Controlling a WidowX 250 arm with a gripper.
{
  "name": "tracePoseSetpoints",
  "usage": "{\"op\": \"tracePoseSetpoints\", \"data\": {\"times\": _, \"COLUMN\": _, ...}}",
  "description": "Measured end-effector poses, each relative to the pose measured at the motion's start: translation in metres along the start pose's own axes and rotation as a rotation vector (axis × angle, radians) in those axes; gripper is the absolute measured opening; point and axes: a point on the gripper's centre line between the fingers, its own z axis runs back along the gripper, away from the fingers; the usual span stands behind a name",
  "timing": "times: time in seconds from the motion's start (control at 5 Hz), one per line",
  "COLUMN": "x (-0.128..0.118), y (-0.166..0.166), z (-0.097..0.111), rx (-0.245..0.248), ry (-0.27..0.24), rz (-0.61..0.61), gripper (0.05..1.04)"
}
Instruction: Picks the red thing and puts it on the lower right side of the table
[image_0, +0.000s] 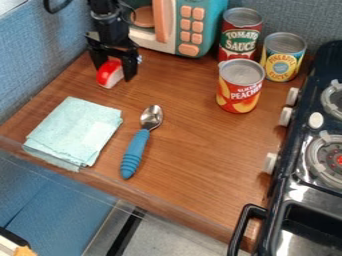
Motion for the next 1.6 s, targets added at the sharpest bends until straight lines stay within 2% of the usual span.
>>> {"op": "tracePoseSetpoints", "data": {"times": 0.2, "x": -0.009, "y": -0.007, "z": -0.006, "rx": -0.009, "ry": 0.025, "rz": 0.007, "gripper": 0.683}}
{"op": "tracePoseSetpoints", "data": {"times": 0.4, "x": -0.007, "y": -0.022, "z": 0.029, "rx": -0.005, "ry": -0.04, "rz": 0.016, "gripper": 0.593}}
{"op": "tracePoseSetpoints", "data": {"times": 0.6, "x": -0.013, "y": -0.043, "z": 0.059, "rx": -0.017, "ry": -0.09, "rz": 0.027, "gripper": 0.593}}
{"op": "tracePoseSetpoints", "data": {"times": 0.8, "x": -0.031, "y": -0.081, "z": 0.075, "rx": -0.072, "ry": -0.11, "rz": 0.057, "gripper": 0.592}}
{"op": "tracePoseSetpoints", "data": {"times": 1.0, "x": -0.058, "y": -0.129, "z": 0.068, "rx": -0.138, "ry": -0.084, "rz": 0.076, "gripper": 0.592}}
{"op": "tracePoseSetpoints", "data": {"times": 1.2, "x": -0.097, "y": -0.162, "z": 0.05, "rx": -0.166, "ry": -0.041, "rz": 0.119, "gripper": 0.592}}
{"op": "tracePoseSetpoints", "data": {"times": 1.4, "x": -0.115, "y": -0.181, "z": 0.032, "rx": -0.179, "ry": -0.011, "rz": 0.14, "gripper": 0.592}}
{"op": "tracePoseSetpoints", "data": {"times": 1.6, "x": -0.121, "y": -0.197, "z": 0.012, "rx": -0.191, "ry": 0.029, "rz": 0.131, "gripper": 0.592}}
